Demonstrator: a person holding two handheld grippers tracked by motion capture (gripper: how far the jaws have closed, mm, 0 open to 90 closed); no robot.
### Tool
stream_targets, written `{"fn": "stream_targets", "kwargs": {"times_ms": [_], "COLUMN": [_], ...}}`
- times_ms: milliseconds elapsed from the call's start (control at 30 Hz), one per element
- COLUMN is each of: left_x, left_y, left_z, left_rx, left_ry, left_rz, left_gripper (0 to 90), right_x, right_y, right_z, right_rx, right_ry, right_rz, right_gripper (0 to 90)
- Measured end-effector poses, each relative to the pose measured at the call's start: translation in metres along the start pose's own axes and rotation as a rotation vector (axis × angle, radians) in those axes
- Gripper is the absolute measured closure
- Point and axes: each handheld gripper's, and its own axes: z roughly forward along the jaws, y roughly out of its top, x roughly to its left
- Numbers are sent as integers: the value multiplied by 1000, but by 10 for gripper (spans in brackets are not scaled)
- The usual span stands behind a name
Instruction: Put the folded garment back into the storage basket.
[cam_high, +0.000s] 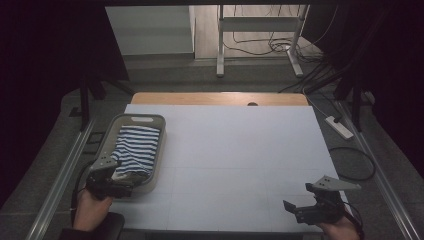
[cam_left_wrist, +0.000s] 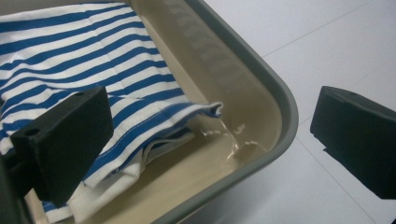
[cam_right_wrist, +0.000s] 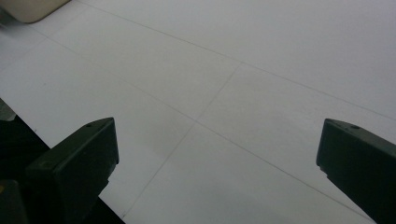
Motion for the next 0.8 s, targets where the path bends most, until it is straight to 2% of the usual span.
{"fn": "stream_targets", "kwargs": {"times_ms": [500, 800], "left_x": [1, 0], "left_y": [-12, -18], "left_z": [-10, -15], "left_rx": [-21, -42], "left_ry": [25, 45], "left_rz": [-26, -34], "left_gripper": [0, 0], "right_x": [-2, -1], "right_y": [-11, -13], "right_z": [-12, -17], "right_rx": [20, 27], "right_ry": [-47, -69], "right_rz": [40, 41], "right_gripper": [0, 0]}}
